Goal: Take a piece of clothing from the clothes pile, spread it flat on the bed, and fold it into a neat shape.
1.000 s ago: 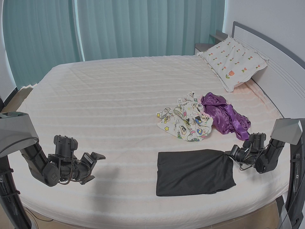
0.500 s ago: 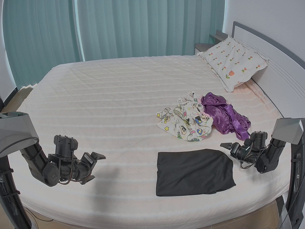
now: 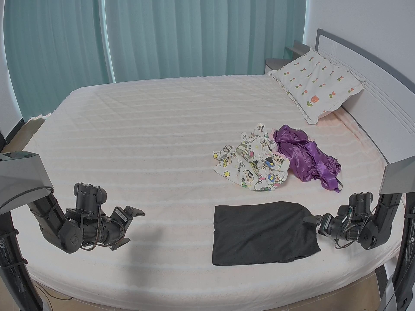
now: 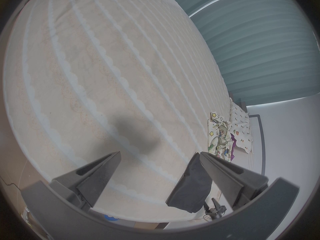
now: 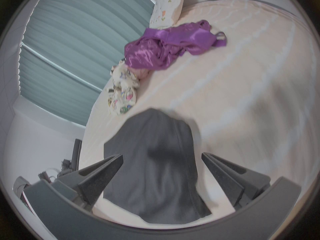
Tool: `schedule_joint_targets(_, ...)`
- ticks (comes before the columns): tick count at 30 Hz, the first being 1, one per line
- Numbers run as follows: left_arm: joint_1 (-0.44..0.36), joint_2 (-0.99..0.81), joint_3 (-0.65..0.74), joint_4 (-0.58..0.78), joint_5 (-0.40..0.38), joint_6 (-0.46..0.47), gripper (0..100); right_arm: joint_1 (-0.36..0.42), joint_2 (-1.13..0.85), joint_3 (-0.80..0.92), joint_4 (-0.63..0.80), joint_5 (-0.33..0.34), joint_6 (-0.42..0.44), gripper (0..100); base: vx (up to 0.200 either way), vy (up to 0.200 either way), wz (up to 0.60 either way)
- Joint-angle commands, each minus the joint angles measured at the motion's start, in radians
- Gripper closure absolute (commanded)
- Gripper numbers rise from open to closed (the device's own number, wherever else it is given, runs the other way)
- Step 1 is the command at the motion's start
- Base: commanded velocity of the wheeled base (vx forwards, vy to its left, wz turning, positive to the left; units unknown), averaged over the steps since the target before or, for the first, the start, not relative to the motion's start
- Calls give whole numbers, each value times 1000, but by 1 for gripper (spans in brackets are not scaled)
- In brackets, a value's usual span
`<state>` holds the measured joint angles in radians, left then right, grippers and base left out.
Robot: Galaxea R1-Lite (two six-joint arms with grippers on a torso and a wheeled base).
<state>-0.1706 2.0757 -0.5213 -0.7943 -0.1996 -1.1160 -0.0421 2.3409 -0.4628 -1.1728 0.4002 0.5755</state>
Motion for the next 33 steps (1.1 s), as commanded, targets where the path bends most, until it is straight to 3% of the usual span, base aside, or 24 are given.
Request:
schedule_joint_targets(1, -1, 1, 1, 0, 0, 1, 0, -4, 2, 113, -54, 51, -48, 0, 0, 0, 0)
schedule_joint_targets(7, -3, 1, 1, 0, 0, 1, 0, -7, 54, 154, -168, 51, -97, 0, 0, 0, 0)
schedule_joint_targets(15, -3, 3, 1, 0, 0, 7, 0, 8, 77, 124, -169, 51, -115, 0, 0, 0, 0)
schedule_joint_targets(16, -3, 3, 0, 0, 0, 7, 0, 13, 77, 119, -168, 49, -115, 100, 0, 0, 0)
schedule_joint_targets(29, -1, 3, 0, 0, 0, 7, 0, -4, 51, 188, -168, 26, -125, 100, 0, 0, 0)
schedule_joint_targets(33, -1, 3, 1, 0, 0, 7, 0, -18, 52, 210, -168, 26, -172, 100, 0, 0, 0)
